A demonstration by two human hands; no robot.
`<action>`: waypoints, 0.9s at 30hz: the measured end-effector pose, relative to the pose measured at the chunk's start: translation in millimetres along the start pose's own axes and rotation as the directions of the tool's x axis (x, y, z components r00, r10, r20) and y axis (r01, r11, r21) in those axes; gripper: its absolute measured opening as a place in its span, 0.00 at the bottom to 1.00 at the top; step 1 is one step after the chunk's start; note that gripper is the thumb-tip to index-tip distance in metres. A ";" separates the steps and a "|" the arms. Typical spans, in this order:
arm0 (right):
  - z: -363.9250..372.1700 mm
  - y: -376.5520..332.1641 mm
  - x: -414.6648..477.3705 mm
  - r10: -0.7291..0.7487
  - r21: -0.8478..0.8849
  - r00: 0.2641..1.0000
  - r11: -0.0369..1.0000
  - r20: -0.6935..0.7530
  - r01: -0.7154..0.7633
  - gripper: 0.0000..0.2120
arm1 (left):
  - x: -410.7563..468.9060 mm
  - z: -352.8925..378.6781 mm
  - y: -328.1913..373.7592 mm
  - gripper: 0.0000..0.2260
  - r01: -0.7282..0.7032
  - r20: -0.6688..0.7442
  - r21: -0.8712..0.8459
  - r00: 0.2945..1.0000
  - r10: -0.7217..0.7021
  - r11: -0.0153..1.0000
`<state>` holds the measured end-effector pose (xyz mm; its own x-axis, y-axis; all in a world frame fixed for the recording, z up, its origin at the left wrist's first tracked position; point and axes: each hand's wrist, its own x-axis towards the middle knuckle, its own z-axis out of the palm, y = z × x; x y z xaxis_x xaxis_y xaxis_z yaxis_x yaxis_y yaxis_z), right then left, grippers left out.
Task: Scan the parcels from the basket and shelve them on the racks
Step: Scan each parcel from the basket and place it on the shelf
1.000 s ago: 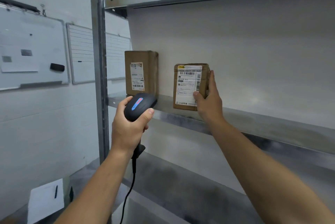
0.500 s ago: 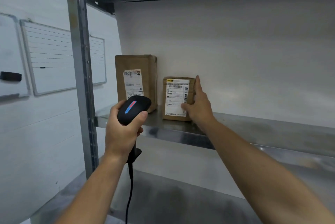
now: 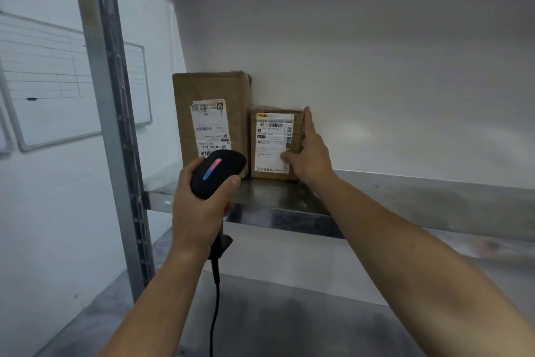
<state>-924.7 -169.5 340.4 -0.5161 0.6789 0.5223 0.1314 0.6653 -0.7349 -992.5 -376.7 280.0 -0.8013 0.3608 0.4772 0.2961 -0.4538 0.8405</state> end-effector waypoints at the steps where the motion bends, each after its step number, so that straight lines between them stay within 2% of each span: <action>1: 0.6 0.2 0.3 0.003 0.002 1.000 1.000 0.001 -0.003 0.56 | 0.5 0.4 -1.4 0.29 -0.002 0.005 -0.006 1.000 0.002 1.000; 10: -18.2 -4.9 -9.6 -0.005 -0.009 0.999 1.000 0.034 0.005 0.52 | -1.4 14.6 -6.4 0.31 -0.010 0.038 -0.023 0.999 0.011 1.000; 14: -41.9 -4.7 -23.4 -0.027 -0.094 0.998 0.995 0.056 0.032 0.44 | -8.9 28.9 -5.9 0.31 -0.012 0.053 -0.025 0.999 0.013 1.000; 19: -81.7 7.6 -47.0 -0.132 -0.289 0.991 0.948 0.017 0.132 0.31 | -24.3 58.4 -5.0 0.29 -0.028 0.122 -0.041 0.992 0.033 0.999; 22: -114.5 20.8 -65.4 -0.187 -0.362 0.982 0.916 -0.002 0.174 0.29 | -40.9 81.5 -1.5 0.33 -0.037 0.148 -0.047 0.988 0.044 0.998; 25: -154.0 34.3 -86.3 -0.210 -0.409 0.977 0.896 -0.039 0.176 0.28 | -64.0 110.5 6.8 0.28 -0.018 0.179 -0.095 0.983 0.035 0.995; 27: -182.8 43.1 -102.8 -0.220 -0.450 0.973 0.877 -0.067 0.167 0.27 | -81.1 131.8 11.5 0.28 -0.006 0.209 -0.128 0.977 0.033 0.992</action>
<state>-711.2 -153.9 334.1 -0.4745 0.5352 0.6988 0.4094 0.8370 -0.3630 -855.6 -303.8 284.8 -0.6649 0.5078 0.5477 0.2318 -0.5568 0.7976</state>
